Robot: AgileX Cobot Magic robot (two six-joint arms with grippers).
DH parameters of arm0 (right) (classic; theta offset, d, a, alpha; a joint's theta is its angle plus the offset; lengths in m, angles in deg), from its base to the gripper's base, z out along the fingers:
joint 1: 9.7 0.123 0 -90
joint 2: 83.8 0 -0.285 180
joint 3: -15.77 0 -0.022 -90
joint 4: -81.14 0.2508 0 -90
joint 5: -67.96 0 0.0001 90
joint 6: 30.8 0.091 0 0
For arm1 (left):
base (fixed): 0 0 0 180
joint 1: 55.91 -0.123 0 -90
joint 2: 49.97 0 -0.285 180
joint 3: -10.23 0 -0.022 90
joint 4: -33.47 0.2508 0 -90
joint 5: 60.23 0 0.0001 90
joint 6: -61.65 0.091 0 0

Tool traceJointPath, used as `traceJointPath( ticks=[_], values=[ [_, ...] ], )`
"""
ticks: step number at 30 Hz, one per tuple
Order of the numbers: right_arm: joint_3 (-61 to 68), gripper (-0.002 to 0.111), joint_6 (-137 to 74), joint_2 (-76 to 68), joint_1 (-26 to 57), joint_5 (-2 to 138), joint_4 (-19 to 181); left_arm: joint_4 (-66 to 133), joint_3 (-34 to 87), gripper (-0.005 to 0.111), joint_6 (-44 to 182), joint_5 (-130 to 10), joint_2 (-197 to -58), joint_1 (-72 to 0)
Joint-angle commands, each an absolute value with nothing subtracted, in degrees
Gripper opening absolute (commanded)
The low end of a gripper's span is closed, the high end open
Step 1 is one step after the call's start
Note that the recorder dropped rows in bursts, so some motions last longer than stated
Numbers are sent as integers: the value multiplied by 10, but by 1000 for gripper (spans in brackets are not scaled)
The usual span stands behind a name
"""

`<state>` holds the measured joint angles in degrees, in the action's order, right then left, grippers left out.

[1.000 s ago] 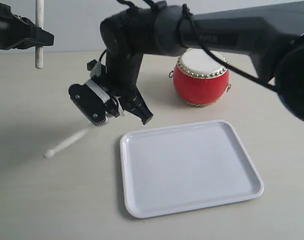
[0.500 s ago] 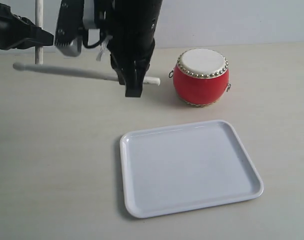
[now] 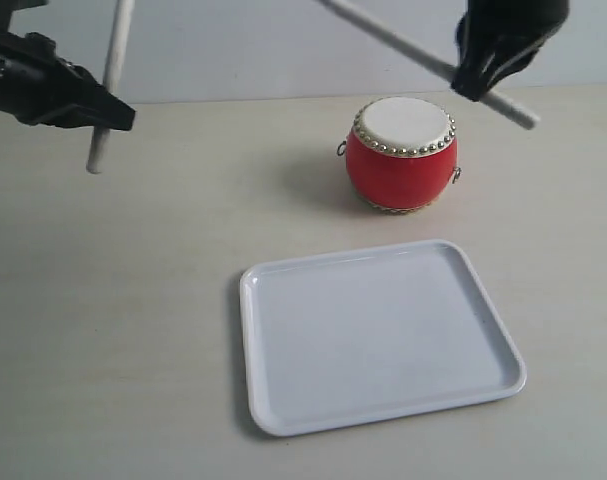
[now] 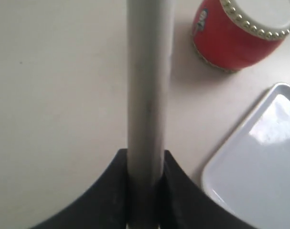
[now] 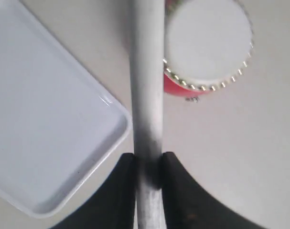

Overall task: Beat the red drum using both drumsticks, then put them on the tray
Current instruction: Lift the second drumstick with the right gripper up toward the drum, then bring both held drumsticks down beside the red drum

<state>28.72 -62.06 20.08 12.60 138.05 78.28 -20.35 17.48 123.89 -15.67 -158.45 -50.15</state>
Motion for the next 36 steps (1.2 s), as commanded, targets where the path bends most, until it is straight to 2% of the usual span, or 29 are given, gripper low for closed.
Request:
traceJointPath(
  ticks=[1, 6, 11, 18, 27, 36],
  values=[
    [280, 0, -462, 195, 43, 1379, 791, -47, 144, 0, 1094, -179, -1577, -391],
    [255, 0, -441, 215, 2, 1379, 791, 247, 112, 0, 820, -214, -1587, -262],
    [220, 0, -442, 250, 2, 1342, 811, 351, 51, 0, 715, -172, -1614, -204],
    [219, 0, -446, 276, 2, 1309, 826, 350, -19, 0, 683, -82, -1675, -199],
    [130, 0, -446, 271, 2, 1246, 811, 367, -23, 0, 700, -84, -1727, -199],
    [116, 0, -446, 235, 3, 1274, 789, 377, -93, 0, 712, -53, -1735, -199]
  ],
)
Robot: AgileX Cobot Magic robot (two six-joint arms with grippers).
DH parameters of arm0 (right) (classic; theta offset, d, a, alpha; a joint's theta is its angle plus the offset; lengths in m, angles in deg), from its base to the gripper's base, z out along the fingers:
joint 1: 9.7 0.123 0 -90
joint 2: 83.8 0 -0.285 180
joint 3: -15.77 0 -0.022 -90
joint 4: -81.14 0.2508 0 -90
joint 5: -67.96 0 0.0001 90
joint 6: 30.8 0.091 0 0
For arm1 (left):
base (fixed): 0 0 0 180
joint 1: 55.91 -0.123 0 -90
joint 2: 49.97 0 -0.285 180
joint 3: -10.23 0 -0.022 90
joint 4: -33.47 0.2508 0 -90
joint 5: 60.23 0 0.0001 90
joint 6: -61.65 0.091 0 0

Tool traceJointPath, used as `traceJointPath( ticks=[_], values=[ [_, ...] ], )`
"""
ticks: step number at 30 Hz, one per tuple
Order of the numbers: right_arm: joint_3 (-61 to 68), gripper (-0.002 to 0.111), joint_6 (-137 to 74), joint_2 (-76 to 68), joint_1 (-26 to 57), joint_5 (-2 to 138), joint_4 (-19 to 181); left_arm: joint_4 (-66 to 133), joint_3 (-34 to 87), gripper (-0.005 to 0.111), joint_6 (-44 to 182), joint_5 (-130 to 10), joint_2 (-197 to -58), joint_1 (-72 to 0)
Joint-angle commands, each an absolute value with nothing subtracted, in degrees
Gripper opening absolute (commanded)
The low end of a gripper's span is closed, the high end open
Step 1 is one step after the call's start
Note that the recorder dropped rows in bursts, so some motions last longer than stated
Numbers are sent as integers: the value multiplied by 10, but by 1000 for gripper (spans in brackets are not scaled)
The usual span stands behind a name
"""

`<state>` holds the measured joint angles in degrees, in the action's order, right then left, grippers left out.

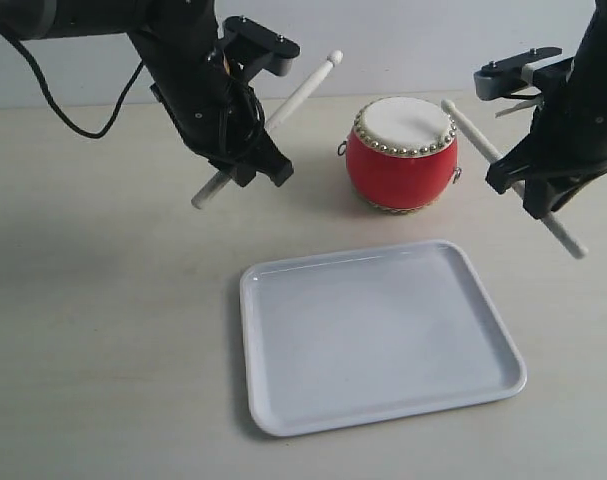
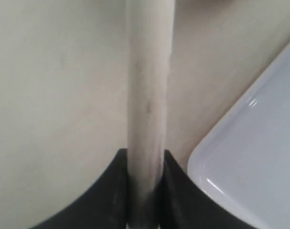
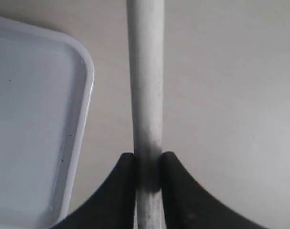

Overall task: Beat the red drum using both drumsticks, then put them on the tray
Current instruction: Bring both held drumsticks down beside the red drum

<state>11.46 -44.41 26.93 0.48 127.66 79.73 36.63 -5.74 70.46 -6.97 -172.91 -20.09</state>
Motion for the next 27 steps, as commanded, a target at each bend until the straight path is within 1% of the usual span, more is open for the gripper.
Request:
traceJointPath(
  ticks=[1, 6, 12, 22, 27],
  values=[
    [116, 0, -446, 224, 3, 1272, 791, 377, -101, 0, 713, -54, -1739, -199],
    [116, 0, -446, 182, 3, 1239, 797, 372, -139, 0, 720, -63, -1773, -199],
    [116, 0, -448, 179, 3, 1215, 815, 361, -179, 0, 720, -63, -1826, -194],
    [117, 0, -460, 188, 3, 1266, 860, 401, -202, 0, 723, -27, -1833, -148],
    [117, 0, -460, 203, 3, 1286, 879, 401, -202, 0, 716, -20, -1834, -146]
  ],
)
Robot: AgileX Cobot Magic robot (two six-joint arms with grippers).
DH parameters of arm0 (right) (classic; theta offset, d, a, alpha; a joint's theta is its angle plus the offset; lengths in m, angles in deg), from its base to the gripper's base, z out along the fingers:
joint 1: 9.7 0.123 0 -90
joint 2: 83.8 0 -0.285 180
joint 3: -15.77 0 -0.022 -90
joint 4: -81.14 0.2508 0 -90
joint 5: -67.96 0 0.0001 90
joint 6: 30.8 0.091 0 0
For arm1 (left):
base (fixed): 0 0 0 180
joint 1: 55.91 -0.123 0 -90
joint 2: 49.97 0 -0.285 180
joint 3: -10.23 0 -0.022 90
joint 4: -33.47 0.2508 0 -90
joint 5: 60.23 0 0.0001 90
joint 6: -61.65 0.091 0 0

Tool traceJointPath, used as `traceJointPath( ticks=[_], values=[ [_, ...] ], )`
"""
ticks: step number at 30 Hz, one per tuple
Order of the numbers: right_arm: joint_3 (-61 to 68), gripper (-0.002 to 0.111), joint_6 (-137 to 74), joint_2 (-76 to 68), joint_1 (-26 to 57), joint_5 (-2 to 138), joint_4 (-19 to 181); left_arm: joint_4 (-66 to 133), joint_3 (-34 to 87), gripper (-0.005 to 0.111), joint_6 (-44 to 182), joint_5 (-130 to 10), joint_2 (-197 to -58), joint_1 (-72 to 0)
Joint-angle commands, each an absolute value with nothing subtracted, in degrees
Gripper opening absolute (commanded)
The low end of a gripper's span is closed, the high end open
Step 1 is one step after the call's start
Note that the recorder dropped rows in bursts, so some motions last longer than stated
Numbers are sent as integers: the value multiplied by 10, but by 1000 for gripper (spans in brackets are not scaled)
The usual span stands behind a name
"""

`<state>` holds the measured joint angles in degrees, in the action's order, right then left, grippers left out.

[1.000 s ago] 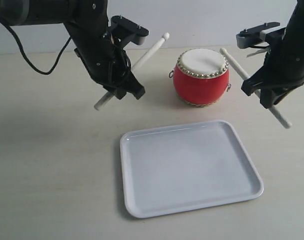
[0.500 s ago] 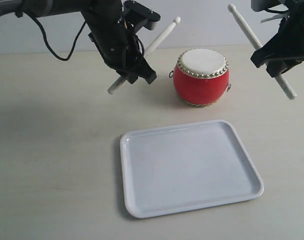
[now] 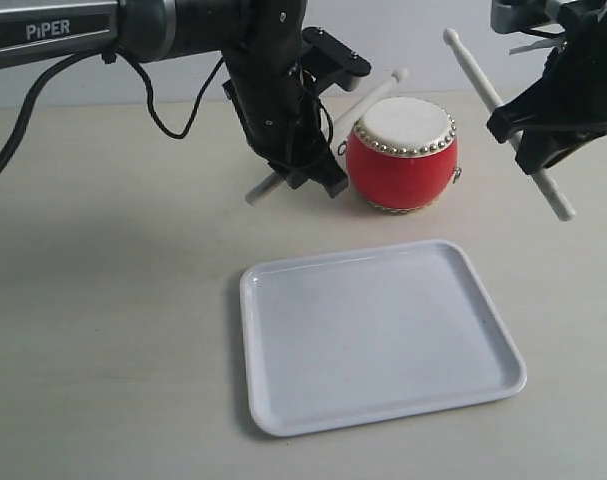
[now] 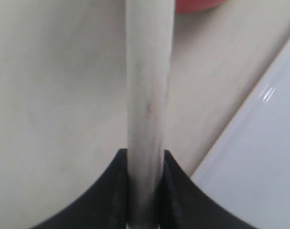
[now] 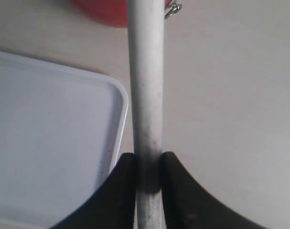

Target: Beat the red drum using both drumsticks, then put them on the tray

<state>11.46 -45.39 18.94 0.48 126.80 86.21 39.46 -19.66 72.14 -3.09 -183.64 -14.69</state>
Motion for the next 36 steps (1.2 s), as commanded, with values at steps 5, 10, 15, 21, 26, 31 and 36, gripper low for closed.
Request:
traceJointPath(
  ticks=[5, 10, 15, 21, 26, 31, 36],
  values=[
    [131, 0, -456, 232, 3, 1349, 846, 401, -202, 0, 714, 3, -1834, -146],
    [226, 0, -422, 223, 3, 1379, 836, 401, -202, 0, 702, 3, -1834, -146],
    [258, 0, -422, 240, 3, 1379, 842, 405, -202, 0, 692, -7, -1834, -147],
    [258, 0, -462, 404, 3, 1379, 897, 407, -202, 0, 687, 2, -1812, -147],
    [264, 0, -450, 398, 3, 1379, 876, 397, -202, 0, 687, -9, -1797, -147],
    [269, 0, -444, 322, 3, 1379, 881, 371, -202, 0, 699, -32, -1844, -147],
    [269, 0, -441, 244, 3, 1379, 888, 371, -206, 0, 704, -26, -1904, -147]
  ],
)
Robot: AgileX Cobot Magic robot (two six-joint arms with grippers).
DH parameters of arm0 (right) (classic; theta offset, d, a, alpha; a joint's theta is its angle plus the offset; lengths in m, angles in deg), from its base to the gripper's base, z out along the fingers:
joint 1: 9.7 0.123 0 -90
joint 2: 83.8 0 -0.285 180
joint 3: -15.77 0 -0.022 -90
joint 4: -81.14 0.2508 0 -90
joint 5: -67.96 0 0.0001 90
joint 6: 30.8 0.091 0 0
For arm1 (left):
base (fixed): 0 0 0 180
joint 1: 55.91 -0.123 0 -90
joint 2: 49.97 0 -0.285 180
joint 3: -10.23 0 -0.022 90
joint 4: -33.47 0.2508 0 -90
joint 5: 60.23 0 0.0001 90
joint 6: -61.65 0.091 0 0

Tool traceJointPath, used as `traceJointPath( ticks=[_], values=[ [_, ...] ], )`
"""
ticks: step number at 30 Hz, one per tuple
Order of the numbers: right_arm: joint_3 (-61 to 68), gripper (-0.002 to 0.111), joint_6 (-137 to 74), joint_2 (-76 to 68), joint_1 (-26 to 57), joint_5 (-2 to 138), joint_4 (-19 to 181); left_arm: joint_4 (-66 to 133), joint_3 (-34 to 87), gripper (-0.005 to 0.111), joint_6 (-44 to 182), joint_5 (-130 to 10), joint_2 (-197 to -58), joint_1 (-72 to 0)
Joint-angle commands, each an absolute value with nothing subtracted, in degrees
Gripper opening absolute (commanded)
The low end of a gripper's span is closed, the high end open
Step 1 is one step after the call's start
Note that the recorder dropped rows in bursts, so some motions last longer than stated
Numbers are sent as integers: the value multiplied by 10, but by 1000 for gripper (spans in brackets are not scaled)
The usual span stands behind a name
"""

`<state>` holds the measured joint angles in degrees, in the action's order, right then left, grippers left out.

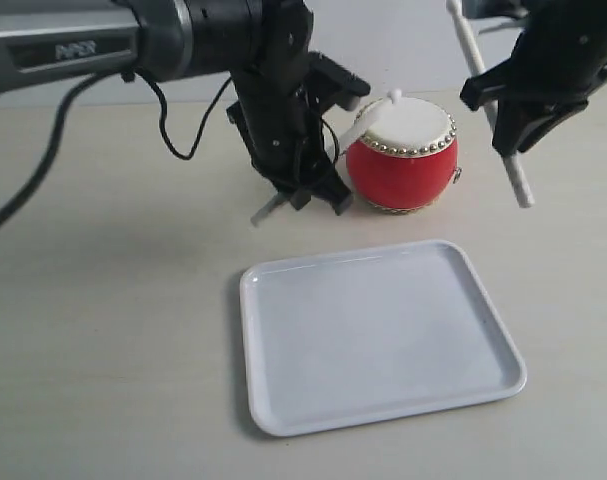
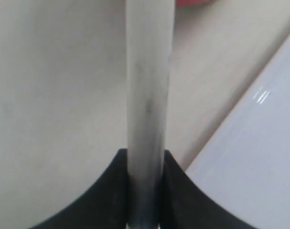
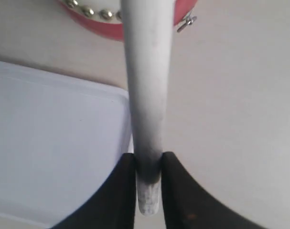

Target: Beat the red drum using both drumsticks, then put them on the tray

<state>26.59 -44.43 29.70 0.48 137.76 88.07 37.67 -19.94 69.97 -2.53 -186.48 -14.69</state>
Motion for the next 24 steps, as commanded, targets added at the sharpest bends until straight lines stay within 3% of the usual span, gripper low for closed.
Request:
traceJointPath(
  ticks=[1, 9, 24],
  values=[
    [269, 0, -441, 233, 3, 1379, 891, 373, -212, 0, 704, -17, -1915, -147],
    [269, 0, -446, 233, 3, 1379, 900, 377, -245, 0, 699, 54, -1884, -147],
    [229, 0, -486, 433, 3, 1379, 966, 375, -247, 0, 687, 60, -1778, -147]
  ],
)
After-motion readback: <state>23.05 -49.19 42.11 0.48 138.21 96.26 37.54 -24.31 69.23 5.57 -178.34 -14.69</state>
